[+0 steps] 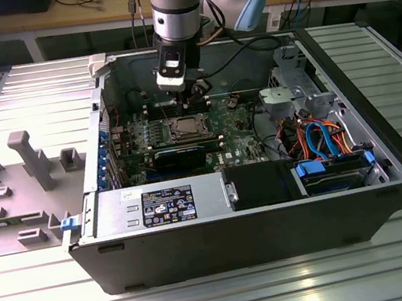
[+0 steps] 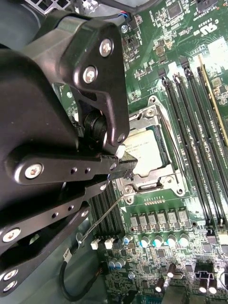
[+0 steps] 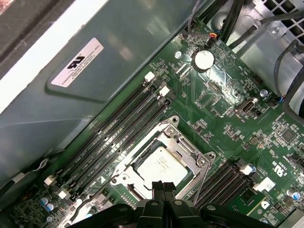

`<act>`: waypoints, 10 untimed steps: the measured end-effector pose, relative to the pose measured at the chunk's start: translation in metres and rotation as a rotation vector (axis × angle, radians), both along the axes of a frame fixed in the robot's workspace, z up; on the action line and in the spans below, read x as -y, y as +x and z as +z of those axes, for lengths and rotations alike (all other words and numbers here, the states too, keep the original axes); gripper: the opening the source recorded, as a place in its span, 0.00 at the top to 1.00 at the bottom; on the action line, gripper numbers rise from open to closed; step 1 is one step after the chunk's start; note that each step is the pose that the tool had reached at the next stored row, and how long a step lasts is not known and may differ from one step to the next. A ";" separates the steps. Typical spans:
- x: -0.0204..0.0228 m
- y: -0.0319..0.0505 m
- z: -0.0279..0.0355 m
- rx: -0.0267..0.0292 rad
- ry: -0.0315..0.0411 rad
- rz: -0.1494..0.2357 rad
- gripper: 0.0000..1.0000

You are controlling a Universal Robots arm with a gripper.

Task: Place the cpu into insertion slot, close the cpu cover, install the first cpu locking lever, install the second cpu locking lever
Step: 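Install the first cpu locking lever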

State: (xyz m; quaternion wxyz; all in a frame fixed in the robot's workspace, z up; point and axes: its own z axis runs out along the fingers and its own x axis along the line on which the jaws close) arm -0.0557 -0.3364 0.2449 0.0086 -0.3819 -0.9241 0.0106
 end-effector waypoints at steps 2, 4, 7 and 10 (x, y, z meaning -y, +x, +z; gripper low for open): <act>0.0000 0.0000 0.0000 0.0001 0.0000 0.007 0.89; 0.0000 0.0000 0.0000 0.0000 -0.0001 0.012 0.89; 0.0000 0.0000 0.0000 0.0000 0.0000 0.023 0.89; 0.0000 0.0000 0.0000 0.0000 -0.0001 0.030 0.89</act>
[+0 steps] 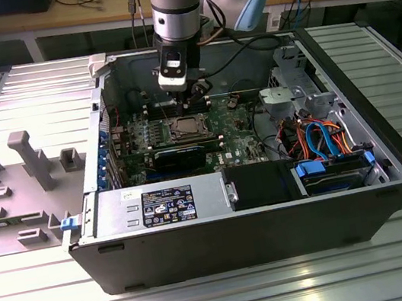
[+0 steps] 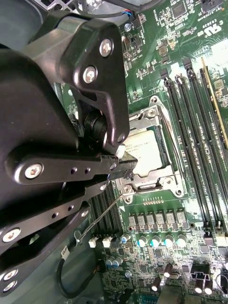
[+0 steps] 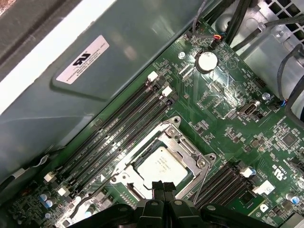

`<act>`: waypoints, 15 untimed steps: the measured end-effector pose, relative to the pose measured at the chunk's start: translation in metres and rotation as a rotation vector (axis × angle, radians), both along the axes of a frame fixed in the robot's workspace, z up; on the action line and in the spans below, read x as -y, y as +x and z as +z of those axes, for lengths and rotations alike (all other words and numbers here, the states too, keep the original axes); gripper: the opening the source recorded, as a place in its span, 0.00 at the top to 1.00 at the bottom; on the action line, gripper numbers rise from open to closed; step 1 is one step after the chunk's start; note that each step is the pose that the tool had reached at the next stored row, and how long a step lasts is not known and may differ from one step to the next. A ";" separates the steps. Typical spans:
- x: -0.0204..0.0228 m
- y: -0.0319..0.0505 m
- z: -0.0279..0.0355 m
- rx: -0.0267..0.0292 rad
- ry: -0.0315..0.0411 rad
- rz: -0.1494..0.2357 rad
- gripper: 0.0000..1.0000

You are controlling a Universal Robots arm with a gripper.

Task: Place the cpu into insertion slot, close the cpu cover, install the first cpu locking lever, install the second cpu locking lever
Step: 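Install the first cpu locking lever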

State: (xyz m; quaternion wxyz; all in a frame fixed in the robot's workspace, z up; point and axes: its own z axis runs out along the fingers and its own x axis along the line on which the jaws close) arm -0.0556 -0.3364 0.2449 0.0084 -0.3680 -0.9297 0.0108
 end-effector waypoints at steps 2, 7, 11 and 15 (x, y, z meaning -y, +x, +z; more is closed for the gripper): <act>0.0000 0.0000 0.0000 0.0000 0.0000 0.004 0.89; 0.0000 0.0000 0.0000 0.0000 0.0000 0.017 0.89; 0.0000 0.0000 0.0000 0.0001 0.0000 0.031 0.89; 0.0000 0.0000 0.0000 0.0000 0.0000 0.041 0.89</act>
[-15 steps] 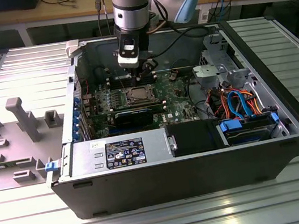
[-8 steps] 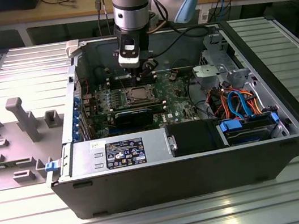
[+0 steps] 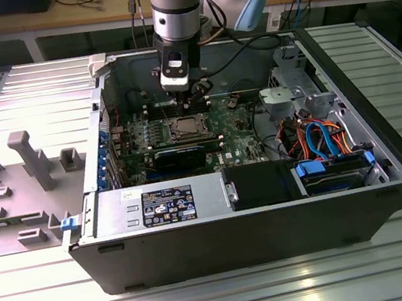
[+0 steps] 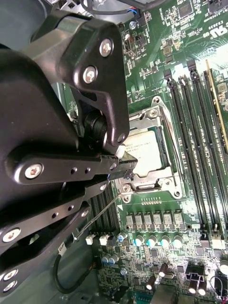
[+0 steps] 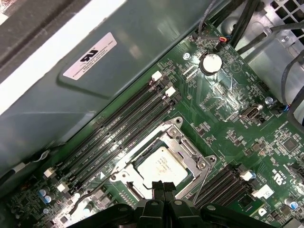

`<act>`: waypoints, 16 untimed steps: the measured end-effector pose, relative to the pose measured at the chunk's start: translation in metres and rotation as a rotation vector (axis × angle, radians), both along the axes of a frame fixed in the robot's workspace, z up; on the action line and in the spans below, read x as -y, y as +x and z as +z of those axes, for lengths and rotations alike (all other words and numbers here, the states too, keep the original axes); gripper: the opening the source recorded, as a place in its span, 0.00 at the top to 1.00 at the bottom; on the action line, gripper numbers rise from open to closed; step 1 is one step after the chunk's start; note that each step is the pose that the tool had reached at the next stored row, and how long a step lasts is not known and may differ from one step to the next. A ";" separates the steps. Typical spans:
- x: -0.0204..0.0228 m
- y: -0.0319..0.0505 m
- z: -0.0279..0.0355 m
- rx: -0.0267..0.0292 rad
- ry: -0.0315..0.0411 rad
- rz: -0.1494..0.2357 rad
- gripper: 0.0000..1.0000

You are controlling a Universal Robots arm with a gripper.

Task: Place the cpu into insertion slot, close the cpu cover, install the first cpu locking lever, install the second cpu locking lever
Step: 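Install the first cpu locking lever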

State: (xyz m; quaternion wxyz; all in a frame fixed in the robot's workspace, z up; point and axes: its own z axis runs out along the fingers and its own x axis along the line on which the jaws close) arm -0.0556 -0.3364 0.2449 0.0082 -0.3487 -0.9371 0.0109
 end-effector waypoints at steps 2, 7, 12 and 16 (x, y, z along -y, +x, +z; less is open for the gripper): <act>0.0000 0.0000 0.0000 0.0000 0.0000 0.004 0.89; 0.0000 0.0000 0.0000 0.0000 0.0000 0.022 0.89; 0.0000 0.0000 0.0000 0.0000 0.0000 0.039 0.89; 0.0000 0.0000 0.0000 0.0000 0.0000 0.047 0.89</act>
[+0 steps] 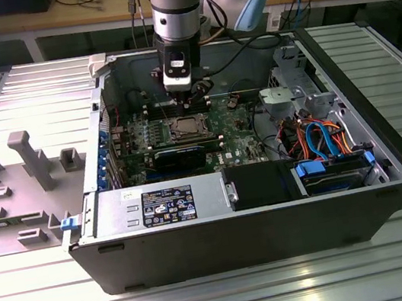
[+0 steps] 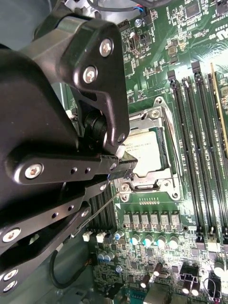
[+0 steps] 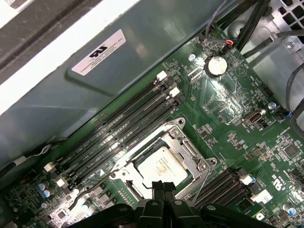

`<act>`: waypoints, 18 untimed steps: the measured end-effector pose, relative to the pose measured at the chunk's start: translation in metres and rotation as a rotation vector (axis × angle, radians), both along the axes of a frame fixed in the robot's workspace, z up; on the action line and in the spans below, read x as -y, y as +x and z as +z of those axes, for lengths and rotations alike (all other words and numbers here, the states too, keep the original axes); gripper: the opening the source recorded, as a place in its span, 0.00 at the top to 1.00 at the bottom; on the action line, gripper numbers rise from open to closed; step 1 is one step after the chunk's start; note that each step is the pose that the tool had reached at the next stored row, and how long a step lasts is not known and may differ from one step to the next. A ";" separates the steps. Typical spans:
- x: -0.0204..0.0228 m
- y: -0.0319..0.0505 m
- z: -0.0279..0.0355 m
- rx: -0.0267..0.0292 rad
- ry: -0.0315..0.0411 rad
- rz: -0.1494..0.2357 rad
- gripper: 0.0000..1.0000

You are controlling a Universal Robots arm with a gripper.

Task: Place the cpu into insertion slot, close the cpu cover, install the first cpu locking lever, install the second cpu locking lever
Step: 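Install the first cpu locking lever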

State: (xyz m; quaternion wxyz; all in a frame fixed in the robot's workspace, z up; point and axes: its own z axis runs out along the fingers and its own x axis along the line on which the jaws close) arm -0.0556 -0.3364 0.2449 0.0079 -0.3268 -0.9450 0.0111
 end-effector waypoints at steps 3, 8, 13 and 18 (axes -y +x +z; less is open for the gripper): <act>0.0000 0.0000 0.0000 0.0000 0.0000 0.007 0.89; 0.0000 0.0000 0.0000 0.0000 0.0001 0.015 0.89; 0.0000 0.0000 0.0000 0.0001 0.0000 0.031 0.89; 0.0000 0.0000 0.0000 0.0000 0.0000 0.039 0.89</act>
